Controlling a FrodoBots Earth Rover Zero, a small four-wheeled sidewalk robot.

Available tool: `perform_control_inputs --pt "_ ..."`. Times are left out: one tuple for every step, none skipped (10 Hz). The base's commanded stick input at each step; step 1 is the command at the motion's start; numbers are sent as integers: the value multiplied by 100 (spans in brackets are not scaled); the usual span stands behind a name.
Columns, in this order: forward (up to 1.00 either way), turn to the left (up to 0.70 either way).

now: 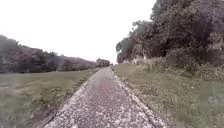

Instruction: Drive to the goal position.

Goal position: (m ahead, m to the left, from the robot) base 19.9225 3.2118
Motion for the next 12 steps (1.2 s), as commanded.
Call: perform_control_inputs --pt "5 0" --pt "5 0" --pt "6 0" --pt "5 0" --pt "5 0" --pt "6 0" --pt "5 0" --pt "5 0" --pt "5 0" --pt "5 0" --pt "5 0" --pt "5 0"
